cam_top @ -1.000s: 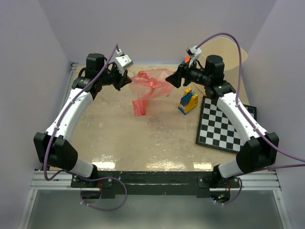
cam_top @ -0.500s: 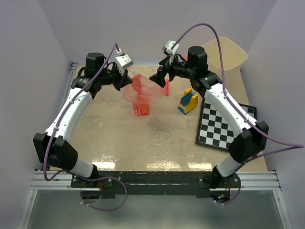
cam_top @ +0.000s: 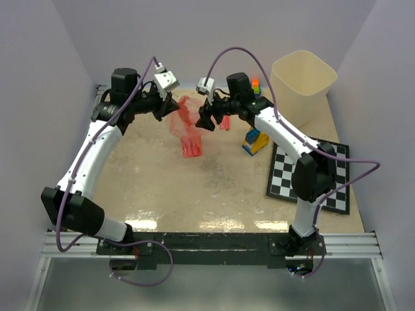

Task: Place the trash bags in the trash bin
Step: Unfold the trash bag at the center of the board.

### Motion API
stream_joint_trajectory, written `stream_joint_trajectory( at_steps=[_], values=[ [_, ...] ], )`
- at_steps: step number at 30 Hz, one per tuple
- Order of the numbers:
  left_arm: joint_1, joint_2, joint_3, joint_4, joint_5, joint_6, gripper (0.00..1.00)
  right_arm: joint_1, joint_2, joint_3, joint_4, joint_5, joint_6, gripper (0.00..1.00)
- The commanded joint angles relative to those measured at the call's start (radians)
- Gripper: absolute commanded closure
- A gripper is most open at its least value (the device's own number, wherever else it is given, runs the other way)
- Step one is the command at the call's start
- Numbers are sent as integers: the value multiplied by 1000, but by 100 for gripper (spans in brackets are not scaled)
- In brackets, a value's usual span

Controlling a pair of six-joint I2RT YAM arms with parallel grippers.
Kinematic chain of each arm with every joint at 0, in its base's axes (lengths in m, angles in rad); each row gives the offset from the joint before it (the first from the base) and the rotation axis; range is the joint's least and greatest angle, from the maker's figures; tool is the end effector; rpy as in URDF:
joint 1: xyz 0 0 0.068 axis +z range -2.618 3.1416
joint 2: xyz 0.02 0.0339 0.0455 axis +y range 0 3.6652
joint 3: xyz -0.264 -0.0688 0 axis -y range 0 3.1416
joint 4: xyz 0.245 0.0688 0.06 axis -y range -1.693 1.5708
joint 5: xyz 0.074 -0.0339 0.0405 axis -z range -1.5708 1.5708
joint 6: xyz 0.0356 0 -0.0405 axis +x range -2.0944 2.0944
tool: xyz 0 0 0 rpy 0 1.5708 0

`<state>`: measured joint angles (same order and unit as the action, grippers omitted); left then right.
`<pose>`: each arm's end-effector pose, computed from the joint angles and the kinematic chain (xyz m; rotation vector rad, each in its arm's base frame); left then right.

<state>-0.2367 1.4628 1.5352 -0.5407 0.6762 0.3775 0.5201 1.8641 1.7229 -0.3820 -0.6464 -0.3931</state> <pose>0.3082 -0.0973 0.4076 0.9825 1.7161 -0.5943 0.3677 0.2353 0.3400 -1.2444 1.6447 0.7511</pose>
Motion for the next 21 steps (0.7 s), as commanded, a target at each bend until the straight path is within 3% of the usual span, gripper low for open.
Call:
stream_joint_trajectory(
  at_steps=[1, 4, 14, 15, 18, 21],
  values=[
    [-3, -36, 46, -10, 25, 26, 100, 18, 18, 86, 20, -93, -4, 49],
    [-1, -36, 45, -22, 5, 35, 100, 18, 14, 99, 29, -88, 29, 100],
    [-1, -55, 25, -24, -49, 64, 100, 17, -77, 40, 32, -88, 60, 100],
    [0, -56, 20, -16, -65, 57, 94, 17, -86, 40, 37, -87, 80, 100],
    [14, -90, -33, 4, -43, 28, 56, 14, -114, 53, 67, -88, 160, 100],
    [17, -165, -163, 88, -35, 20, 39, 15, -132, 79, 78, -98, 203, 100]
  ],
)
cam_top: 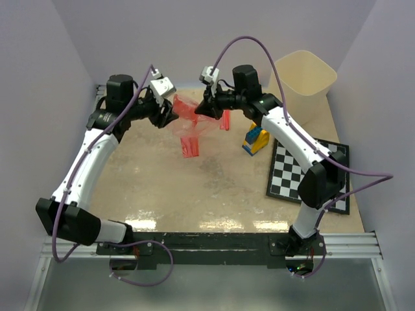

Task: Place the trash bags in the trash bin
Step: Unfold the trash bag at the center of the board.

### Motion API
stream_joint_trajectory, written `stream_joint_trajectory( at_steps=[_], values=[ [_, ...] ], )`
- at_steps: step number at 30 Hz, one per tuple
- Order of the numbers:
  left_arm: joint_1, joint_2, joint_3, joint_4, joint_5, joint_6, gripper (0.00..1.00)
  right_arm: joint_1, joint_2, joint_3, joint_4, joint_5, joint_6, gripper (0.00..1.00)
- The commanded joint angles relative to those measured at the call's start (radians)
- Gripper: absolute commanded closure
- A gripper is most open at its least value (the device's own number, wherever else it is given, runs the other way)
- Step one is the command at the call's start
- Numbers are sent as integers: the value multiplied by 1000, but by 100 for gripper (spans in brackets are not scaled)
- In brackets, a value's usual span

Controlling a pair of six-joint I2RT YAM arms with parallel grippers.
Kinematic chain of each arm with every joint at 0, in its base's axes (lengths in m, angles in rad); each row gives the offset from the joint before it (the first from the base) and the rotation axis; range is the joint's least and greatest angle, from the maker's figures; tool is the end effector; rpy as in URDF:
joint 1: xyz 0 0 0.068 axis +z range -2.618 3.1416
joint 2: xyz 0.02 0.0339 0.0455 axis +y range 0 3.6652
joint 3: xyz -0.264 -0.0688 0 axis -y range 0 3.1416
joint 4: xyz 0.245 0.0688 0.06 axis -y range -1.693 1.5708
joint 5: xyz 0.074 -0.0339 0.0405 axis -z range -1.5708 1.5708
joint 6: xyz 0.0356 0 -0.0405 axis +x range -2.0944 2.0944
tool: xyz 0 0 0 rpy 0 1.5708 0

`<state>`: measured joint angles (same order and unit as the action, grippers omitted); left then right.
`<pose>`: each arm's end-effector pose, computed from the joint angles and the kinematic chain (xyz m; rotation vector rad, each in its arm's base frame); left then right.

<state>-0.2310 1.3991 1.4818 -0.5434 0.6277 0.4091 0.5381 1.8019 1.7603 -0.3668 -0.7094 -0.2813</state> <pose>0.2933 -0.0905 0.4079 0.9789 1.7150 -0.5191 0.3492 0.2354 0.3801 -1.1919 1.5732 0.8657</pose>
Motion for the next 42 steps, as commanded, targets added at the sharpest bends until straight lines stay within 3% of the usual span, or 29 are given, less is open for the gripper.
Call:
stream_joint_trajectory(
  at_steps=[1, 5, 15, 18, 23, 25, 30, 36, 42],
  values=[
    [12, -127, -167, 130, 21, -15, 36, -6, -75, 50, 62, -33, 102, 100],
    [12, -205, -319, 282, 23, -45, 26, -4, -90, 47, 57, -32, 117, 100],
    [12, -135, -377, 588, 87, -265, 27, -3, -108, 19, 52, -32, 120, 100],
    [12, -85, -344, 617, 96, -317, 37, -4, -110, 1, 45, -13, 108, 100],
    [19, -28, -313, 557, 15, -322, 91, -62, -127, -56, 89, 62, 204, 100],
    [31, -32, -310, 502, -61, -309, 100, -124, -136, -82, 118, 103, 273, 100],
    [73, -51, -296, 422, -256, -315, 100, -237, -162, -127, 141, 244, 375, 100],
    [102, -72, -291, 384, -355, -371, 100, -259, -200, -189, 169, 333, 451, 100],
    [104, -74, -272, 376, -241, -345, 100, -259, -207, -213, 181, 228, 395, 100]
  ],
)
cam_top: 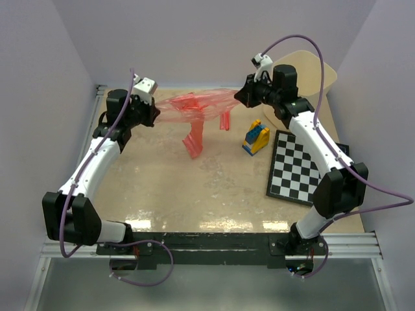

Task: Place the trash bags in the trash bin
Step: Unfold the trash bag at the center of the board.

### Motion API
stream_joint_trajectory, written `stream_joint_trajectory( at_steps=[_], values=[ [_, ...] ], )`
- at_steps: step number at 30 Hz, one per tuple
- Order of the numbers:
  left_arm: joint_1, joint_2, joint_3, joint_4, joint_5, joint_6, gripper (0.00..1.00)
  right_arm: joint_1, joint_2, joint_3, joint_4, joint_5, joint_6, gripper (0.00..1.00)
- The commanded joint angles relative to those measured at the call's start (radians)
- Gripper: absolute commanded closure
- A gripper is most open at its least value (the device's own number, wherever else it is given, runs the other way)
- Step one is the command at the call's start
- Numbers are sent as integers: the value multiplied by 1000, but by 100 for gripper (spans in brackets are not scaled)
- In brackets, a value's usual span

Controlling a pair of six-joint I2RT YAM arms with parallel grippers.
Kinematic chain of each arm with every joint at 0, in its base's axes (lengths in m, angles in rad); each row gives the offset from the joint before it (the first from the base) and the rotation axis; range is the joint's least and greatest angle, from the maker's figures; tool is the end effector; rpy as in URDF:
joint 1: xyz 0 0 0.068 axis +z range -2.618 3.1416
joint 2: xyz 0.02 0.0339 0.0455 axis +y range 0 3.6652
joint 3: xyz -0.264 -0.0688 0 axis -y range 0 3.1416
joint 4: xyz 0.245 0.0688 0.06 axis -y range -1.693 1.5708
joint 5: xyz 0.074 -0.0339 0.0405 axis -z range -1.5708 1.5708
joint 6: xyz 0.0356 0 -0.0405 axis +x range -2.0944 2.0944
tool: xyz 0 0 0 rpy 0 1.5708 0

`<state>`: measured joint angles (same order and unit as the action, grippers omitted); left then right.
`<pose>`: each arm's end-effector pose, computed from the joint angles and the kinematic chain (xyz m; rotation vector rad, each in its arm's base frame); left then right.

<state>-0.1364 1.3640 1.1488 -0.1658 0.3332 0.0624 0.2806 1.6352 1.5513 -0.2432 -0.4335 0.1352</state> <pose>0.3133 -0.0548 0.3381 0.4112 1.9041 -0.3737 0.3676 0.1215 0.3821 -0.4377 1.8758 0.6914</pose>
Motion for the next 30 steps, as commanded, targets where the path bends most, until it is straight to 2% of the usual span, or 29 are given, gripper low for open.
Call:
stream_joint_trajectory(
  at_steps=[1, 3, 4, 5, 7, 11, 15, 21, 26, 30],
  values=[
    [9, -39, 71, -6, 87, 8, 100, 2, -38, 1, 56, -92, -46, 90],
    [9, -45, 89, -8, 153, 28, 100, 12, -40, 19, 55, -174, -119, 56],
    [8, -48, 98, -9, 174, 37, 100, 23, -41, 30, 47, -186, -173, 41],
    [8, -49, 106, -9, 185, 40, 100, 34, -40, 48, 35, -192, -225, 32],
    [6, -55, 121, -20, 211, 68, 100, 60, -34, 88, 10, -201, -317, 22],
    [6, -62, 141, -47, 239, 108, 100, 103, -5, 159, -28, -250, -486, 8],
    [6, -74, 158, -69, 270, 140, 100, 184, 30, 176, -39, -232, -660, 4],
    [6, -92, 192, -107, 306, 174, 100, 207, 201, 312, -109, -269, -721, 3],
    [6, -109, 198, -124, 284, 178, 100, 236, 301, 406, -237, -385, -723, 1],
    [6, -120, 193, -120, 245, 177, 100, 281, 290, 318, -197, -418, -630, 2]
  ],
)
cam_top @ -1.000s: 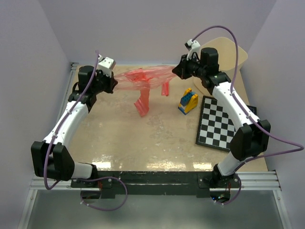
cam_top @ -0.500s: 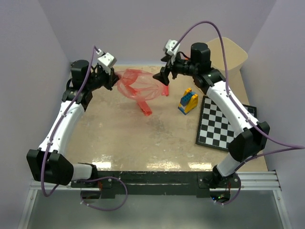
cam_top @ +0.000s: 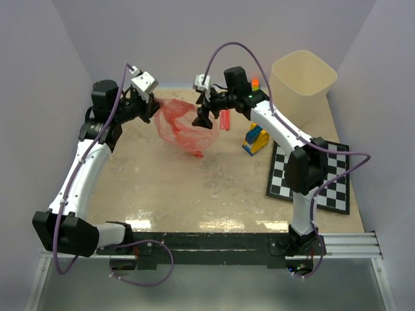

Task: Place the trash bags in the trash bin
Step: Unfold the trash bag at the center of the board.

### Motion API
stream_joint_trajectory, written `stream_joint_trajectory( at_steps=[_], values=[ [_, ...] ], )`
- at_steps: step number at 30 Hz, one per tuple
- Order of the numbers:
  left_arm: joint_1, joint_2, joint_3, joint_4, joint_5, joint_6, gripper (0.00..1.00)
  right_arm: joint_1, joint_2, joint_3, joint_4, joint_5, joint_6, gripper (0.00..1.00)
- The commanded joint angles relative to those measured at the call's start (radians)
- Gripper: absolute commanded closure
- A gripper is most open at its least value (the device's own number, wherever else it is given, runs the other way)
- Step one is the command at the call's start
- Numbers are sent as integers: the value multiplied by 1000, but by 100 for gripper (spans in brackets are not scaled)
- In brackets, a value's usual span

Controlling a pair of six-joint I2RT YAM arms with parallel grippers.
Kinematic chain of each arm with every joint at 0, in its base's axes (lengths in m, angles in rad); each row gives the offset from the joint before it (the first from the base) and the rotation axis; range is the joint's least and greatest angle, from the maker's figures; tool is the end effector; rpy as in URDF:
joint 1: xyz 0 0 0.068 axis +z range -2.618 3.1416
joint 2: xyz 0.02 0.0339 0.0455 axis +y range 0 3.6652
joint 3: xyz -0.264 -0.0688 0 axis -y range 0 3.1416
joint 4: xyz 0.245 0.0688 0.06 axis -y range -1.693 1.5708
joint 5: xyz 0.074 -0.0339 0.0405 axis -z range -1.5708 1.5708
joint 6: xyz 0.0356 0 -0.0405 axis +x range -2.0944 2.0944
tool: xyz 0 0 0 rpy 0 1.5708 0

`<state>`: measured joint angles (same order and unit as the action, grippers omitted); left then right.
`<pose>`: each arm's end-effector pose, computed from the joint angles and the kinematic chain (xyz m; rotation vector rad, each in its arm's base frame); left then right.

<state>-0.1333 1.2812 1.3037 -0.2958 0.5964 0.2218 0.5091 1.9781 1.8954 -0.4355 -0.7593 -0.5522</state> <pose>0.2826 -0.0581 0.4041 0.7207 1.6740 -0.4855 0.3901 0.2458 0.3460 -1.3874 1.4643 0.7593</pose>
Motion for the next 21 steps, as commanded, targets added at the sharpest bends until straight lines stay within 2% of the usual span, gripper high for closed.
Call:
stream_joint_trajectory(
  at_steps=[1, 2, 3, 5, 6, 9, 12, 14, 21],
  values=[
    [3, -40, 37, 14, -23, 17, 100, 60, -67, -63, 41, -78, 117, 7],
    [3, -42, 32, 12, -23, 16, 100, 66, -76, -96, 91, -63, 183, 22],
    [3, -46, 31, 12, -23, 17, 100, 66, -76, -113, 122, -66, 234, 31],
    [3, -46, 23, 3, -46, 25, 100, 65, -84, -130, 162, 38, 331, 87],
    [3, -46, 20, -6, -61, 40, 100, 60, -97, -139, 179, 90, 357, 100],
    [3, -52, -1, -22, -174, 88, 100, 11, -127, -159, 202, 199, 429, 100],
    [3, -34, -1, -34, -390, 100, 100, -66, -154, -185, 216, 247, 501, 100],
    [4, -17, 8, -43, -472, 111, 100, -113, -174, -209, 215, 297, 535, 100],
    [4, -11, -6, -31, -512, 102, 100, -204, -228, -266, 211, 400, 579, 100]
  ],
)
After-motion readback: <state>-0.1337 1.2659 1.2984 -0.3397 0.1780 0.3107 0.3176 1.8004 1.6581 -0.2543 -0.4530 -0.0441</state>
